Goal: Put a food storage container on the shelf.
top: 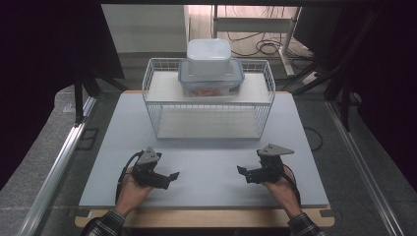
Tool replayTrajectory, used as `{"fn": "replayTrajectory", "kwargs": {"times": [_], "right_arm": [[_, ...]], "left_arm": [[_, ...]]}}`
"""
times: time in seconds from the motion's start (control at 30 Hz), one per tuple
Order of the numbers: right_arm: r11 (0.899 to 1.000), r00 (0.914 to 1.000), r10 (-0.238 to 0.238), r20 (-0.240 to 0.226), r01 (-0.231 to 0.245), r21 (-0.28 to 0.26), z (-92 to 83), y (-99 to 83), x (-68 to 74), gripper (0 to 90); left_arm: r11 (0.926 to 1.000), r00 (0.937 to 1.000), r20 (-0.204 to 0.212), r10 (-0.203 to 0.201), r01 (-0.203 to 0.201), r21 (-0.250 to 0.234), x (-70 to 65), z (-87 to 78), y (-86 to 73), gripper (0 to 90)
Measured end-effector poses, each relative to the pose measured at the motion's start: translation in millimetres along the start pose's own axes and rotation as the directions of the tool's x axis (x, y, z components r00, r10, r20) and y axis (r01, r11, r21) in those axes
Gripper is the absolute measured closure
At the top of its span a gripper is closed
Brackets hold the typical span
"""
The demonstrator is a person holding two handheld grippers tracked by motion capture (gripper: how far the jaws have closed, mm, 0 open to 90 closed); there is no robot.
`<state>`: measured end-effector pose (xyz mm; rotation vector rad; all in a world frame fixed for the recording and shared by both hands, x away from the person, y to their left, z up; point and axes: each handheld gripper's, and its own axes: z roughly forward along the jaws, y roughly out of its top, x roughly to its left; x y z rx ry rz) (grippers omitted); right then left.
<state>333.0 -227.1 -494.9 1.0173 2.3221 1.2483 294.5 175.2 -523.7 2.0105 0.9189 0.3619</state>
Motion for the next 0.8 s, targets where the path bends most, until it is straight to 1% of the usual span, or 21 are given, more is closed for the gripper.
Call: {"fn": "replayTrajectory", "kwargs": {"times": [0.17, 0.37, 0.6, 0.7, 0.8], "right_arm": [[1.000, 0.9999, 0.005, 0.010, -0.005, 0.019, -6.1, -7.6, -0.6, 0.0], [0.999, 0.9997, -0.003, 0.026, 0.002, 0.042, -11.2, -16.9, -2.4, 0.0], [0.997, 0.9996, 0.014, 0.025, -0.016, 0.082, -9.6, -26.2, -5.4, 0.0], [0.995, 0.9996, 0.013, 0.024, -0.015, 0.098, -7.1, -27.9, -5.4, 0.0], [0.995, 0.9995, 0.003, 0.030, -0.006, 0.098, -7.8, -27.1, -5.1, 0.0]], "left_arm": [[0.9995, 1.0000, 0.001, 0.003, -0.003, 0.031, -1.4, -1.2, -6.6, 0.0], [0.9979, 1.0000, -0.004, 0.005, -0.005, 0.064, -1.0, -0.8, -10.8, 0.0], [0.9932, 1.0000, -0.002, -0.001, 0.002, 0.117, -0.1, 3.8, -13.6, 0.0], [0.9922, 1.0000, -0.001, 0.000, 0.000, 0.125, -0.4, 4.8, -13.7, 0.0], [0.9925, 1.0000, -0.003, 0.001, 0.000, 0.122, -0.1, 4.8, -13.0, 0.0]]}}
